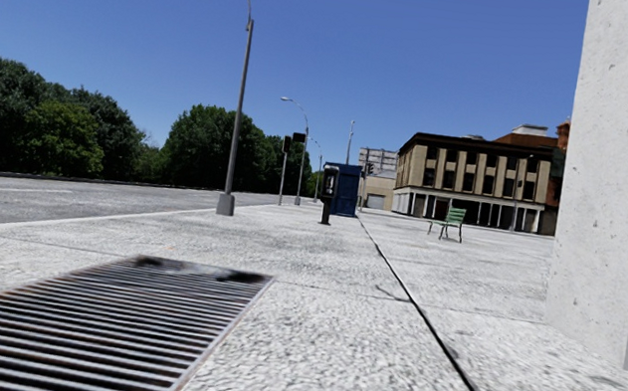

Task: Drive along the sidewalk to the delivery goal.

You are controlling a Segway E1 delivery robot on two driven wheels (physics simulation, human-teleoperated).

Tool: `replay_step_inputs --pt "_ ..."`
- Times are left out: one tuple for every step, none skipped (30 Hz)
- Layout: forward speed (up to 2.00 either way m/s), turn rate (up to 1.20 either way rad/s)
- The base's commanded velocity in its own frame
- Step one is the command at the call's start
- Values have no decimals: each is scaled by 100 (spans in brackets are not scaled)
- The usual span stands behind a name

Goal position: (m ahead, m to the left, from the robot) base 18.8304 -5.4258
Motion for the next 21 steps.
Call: replay_step_inputs --pt "200 0" --pt "200 0" --pt "200 0" --pt "200 -22" --pt "200 -38" --pt "200 -43" --pt "200 -44" --pt "200 -44" --pt "200 -45" --pt "200 -45" --pt "200 -45" --pt "200 -45" --pt "200 -45" --pt "200 -45" --pt "200 -45" --pt "200 -45" --pt "200 -32" --pt "200 -32" --pt "200 -9" --pt "200 -3" --pt "200 -1"
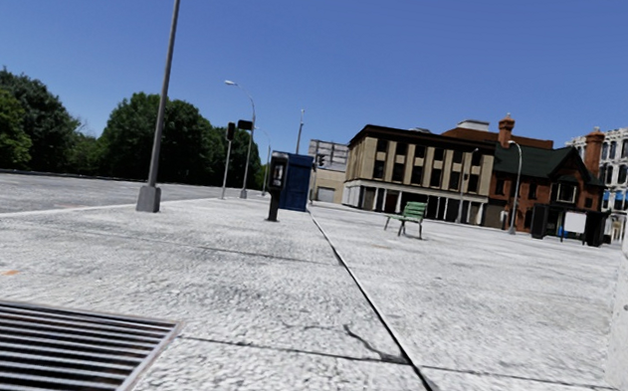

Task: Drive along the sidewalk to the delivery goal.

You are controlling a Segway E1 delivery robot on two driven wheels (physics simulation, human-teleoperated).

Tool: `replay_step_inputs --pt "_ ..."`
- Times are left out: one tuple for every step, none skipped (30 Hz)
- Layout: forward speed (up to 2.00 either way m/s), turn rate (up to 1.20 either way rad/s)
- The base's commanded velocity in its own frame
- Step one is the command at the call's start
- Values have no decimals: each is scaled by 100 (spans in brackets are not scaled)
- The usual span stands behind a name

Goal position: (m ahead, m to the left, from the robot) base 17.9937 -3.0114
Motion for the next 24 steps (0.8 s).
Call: replay_step_inputs --pt "200 -1" --pt "200 0" --pt "200 0" --pt "200 0" --pt "200 0" --pt "200 0" --pt "200 0" --pt "200 0" --pt "200 -33" --pt "200 -61" --pt "200 -81" --pt "200 -87" --pt "200 -87" --pt "200 -88" --pt "200 -94" --pt "200 -98" --pt "200 -98" --pt "200 -99" --pt "200 -99" --pt "200 -99" --pt "200 -99" --pt "200 -99" --pt "200 -98" --pt "200 -91"
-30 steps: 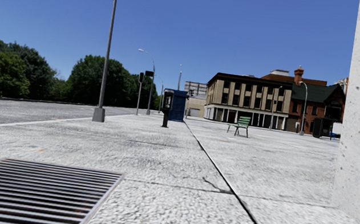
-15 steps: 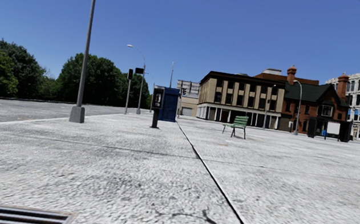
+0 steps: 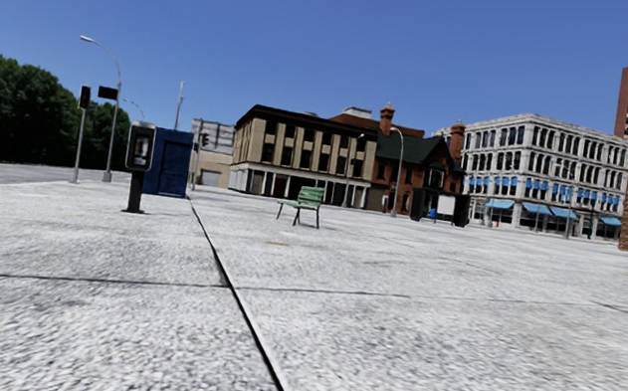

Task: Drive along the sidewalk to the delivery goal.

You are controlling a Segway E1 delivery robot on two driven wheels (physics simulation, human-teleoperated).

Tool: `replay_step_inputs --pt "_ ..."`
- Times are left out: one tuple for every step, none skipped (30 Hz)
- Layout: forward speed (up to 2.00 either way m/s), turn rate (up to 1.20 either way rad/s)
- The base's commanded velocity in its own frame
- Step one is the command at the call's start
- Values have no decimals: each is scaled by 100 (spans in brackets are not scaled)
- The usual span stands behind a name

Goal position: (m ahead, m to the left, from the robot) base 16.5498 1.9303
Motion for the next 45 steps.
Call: replay_step_inputs --pt "200 -81" --pt "200 -70" --pt "200 -70" --pt "200 -66" --pt "200 0" --pt "200 0" --pt "200 0" --pt "200 0" --pt "200 0" --pt "200 0" --pt "200 0" --pt "200 0" --pt "200 0" --pt "200 0" --pt "200 0" --pt "200 0" --pt "200 0" --pt "200 0" --pt "200 0" --pt "200 0" --pt "200 0" --pt "200 0" --pt "200 0" --pt "200 0" --pt "200 0" --pt "200 0" --pt "200 0" --pt "200 0" --pt "200 0" --pt "200 0" --pt "200 0" --pt "200 0" --pt "200 0" --pt "200 0" --pt "200 -7" --pt "200 -85" --pt "200 -94" --pt "200 -94" --pt "200 -98" --pt "200 -99" --pt "200 -55" --pt "200 -6" --pt "200 -6" --pt "200 -2" --pt "200 -1"
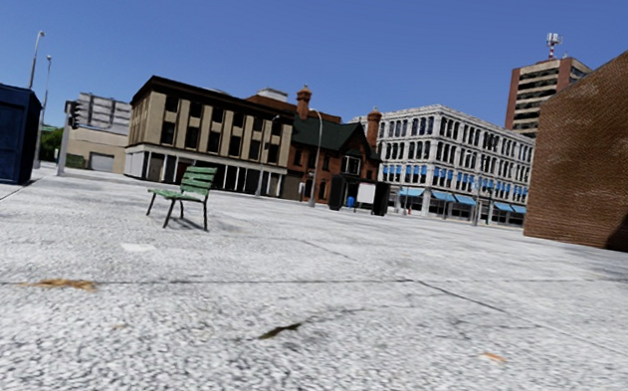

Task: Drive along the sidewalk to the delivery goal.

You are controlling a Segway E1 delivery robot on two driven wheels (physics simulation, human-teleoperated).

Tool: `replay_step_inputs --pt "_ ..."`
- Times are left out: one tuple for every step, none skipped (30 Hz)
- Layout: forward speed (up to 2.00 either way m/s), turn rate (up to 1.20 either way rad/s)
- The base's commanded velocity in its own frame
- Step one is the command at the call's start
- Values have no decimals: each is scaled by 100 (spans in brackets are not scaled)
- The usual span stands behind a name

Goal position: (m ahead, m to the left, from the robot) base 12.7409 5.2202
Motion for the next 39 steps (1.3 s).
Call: replay_step_inputs --pt "200 0" --pt "200 0" --pt "200 0" --pt "200 0" --pt "200 0" --pt "200 0" --pt "200 0" --pt "200 0" --pt "200 0" --pt "200 0" --pt "200 0" --pt "200 0" --pt "200 0" --pt "200 0" --pt "200 0" --pt "200 0" --pt "200 0" --pt "200 0" --pt "200 0" --pt "200 0" --pt "200 0" --pt "200 0" --pt "200 0" --pt "200 0" --pt "200 0" --pt "200 0" --pt "200 0" --pt "200 0" --pt "200 0" --pt "200 0" --pt "200 0" --pt "200 0" --pt "200 0" --pt "200 0" --pt "200 0" --pt "200 0" --pt "200 0" --pt "200 0" --pt "200 0"
